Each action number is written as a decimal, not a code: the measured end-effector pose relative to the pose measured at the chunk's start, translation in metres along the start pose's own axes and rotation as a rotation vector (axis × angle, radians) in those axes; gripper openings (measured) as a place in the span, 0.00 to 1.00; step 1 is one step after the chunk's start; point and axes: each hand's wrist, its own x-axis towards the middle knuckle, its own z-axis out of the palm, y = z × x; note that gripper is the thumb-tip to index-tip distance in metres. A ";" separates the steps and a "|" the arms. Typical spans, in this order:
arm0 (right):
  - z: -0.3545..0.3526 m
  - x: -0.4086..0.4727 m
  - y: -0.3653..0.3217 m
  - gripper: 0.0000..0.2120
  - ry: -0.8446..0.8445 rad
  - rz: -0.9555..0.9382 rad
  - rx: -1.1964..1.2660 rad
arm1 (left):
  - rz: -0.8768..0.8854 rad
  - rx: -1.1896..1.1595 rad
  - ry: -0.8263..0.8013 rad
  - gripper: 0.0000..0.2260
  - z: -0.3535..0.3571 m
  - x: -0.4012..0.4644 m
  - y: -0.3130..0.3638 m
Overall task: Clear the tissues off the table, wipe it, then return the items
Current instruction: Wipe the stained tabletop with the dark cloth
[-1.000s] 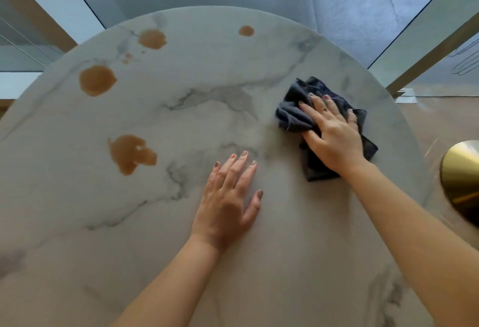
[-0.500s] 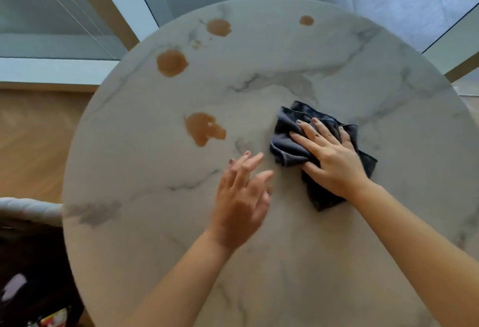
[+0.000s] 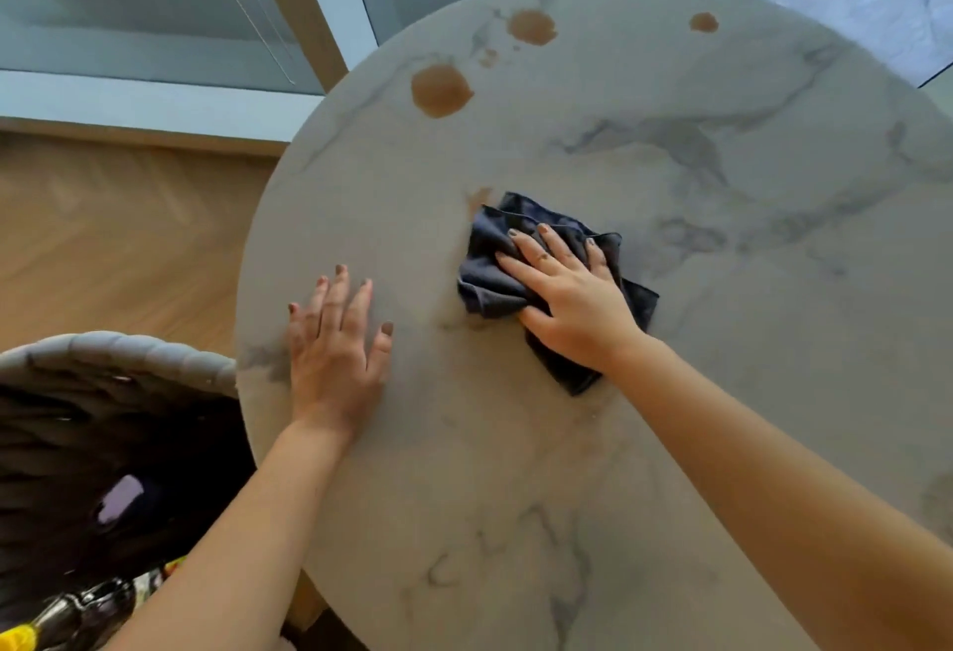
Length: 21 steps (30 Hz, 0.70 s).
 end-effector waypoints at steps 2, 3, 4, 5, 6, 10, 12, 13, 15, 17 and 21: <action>-0.003 -0.023 0.022 0.31 0.083 0.085 -0.017 | 0.000 -0.016 -0.012 0.27 0.000 0.000 -0.005; -0.007 -0.024 0.036 0.31 0.101 0.169 -0.013 | 0.004 -0.018 -0.014 0.27 0.001 -0.001 -0.006; -0.011 -0.018 0.046 0.30 0.105 0.259 -0.008 | 0.007 -0.019 -0.014 0.27 0.002 -0.001 -0.006; -0.016 -0.005 0.052 0.28 0.099 0.345 -0.004 | 0.008 -0.021 -0.011 0.27 0.002 -0.001 -0.005; -0.019 0.014 0.052 0.27 0.105 0.415 0.002 | 0.007 -0.024 -0.007 0.27 0.003 -0.001 -0.005; -0.012 0.085 0.003 0.27 0.118 0.373 0.040 | 0.009 -0.019 0.007 0.27 0.003 -0.001 -0.004; 0.003 0.074 -0.027 0.28 0.070 0.189 0.022 | 0.016 -0.013 0.006 0.26 0.003 -0.002 -0.004; 0.009 0.055 -0.035 0.28 0.052 0.082 0.000 | 0.019 -0.012 0.002 0.26 0.003 -0.003 -0.005; 0.015 0.011 -0.029 0.28 0.078 -0.030 -0.050 | 0.014 -0.021 0.000 0.26 0.002 -0.002 -0.005; 0.009 -0.013 -0.005 0.29 0.117 0.042 -0.068 | 0.008 -0.036 -0.007 0.26 0.002 -0.002 -0.004; -0.011 0.034 0.024 0.28 0.100 0.376 -0.040 | 0.010 -0.028 0.006 0.25 0.003 -0.002 -0.005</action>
